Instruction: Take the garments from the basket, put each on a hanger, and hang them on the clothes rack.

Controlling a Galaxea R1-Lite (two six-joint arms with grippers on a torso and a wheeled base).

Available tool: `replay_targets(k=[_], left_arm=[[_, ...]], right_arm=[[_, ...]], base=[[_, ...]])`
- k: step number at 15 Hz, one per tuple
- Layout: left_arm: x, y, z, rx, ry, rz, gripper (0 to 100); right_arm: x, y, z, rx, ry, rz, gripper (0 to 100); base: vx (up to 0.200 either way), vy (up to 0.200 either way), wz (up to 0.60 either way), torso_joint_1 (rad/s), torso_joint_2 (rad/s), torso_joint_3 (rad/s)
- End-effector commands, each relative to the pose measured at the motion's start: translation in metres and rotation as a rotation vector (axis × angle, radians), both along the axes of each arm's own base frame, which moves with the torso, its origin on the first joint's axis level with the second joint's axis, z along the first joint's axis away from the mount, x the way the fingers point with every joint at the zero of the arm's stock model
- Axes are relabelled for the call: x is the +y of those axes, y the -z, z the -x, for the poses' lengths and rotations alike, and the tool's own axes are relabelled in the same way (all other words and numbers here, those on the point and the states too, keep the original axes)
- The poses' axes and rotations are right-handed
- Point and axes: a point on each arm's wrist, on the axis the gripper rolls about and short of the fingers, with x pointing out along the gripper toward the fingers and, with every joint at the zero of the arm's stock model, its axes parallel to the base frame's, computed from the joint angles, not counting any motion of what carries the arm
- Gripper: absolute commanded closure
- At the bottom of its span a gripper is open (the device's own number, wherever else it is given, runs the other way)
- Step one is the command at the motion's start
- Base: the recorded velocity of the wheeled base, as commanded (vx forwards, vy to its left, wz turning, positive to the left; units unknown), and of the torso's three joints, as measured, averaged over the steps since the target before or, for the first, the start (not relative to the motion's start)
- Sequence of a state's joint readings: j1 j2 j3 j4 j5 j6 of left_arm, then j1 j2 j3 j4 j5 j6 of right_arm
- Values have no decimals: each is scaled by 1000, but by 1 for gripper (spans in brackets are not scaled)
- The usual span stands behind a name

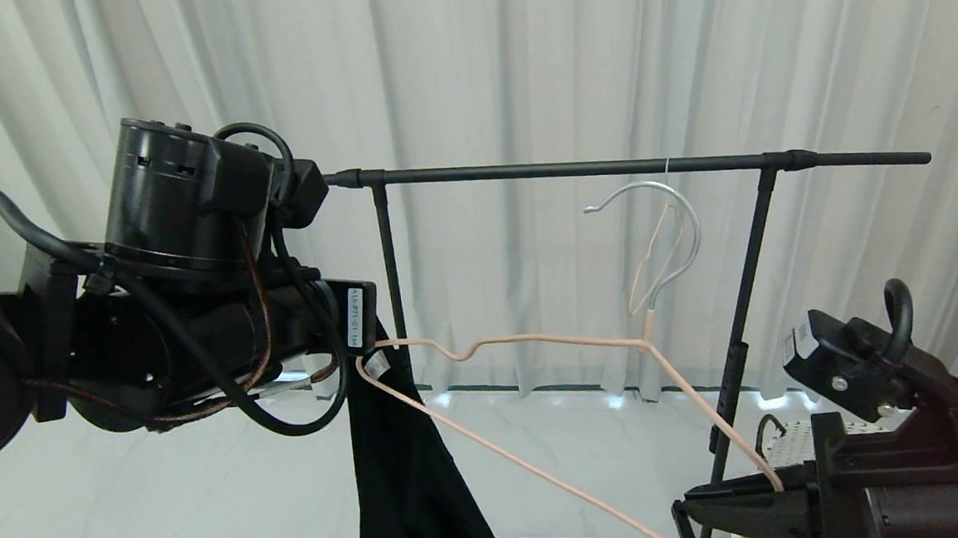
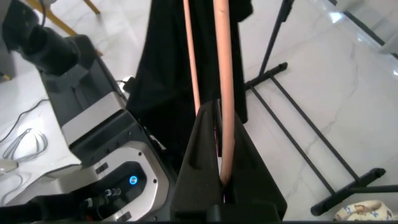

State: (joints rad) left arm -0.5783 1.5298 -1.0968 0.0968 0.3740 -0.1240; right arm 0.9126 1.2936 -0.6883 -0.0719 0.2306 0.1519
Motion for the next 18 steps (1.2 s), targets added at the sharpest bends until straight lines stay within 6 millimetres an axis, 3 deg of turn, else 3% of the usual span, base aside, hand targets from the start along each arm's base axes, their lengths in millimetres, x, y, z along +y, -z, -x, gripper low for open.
replay_targets(k=[1,18], left_arm=[[0,1,0,1,-3,-3,100],[-1,-2,0,-1,-29,59,100]], right_arm=[[1,1,-4,-1,15,-2,100],[31,5,-15,16,-26,5,100]], base=[[0,0,0,0,0,0],[0,0,0,0,0,0]])
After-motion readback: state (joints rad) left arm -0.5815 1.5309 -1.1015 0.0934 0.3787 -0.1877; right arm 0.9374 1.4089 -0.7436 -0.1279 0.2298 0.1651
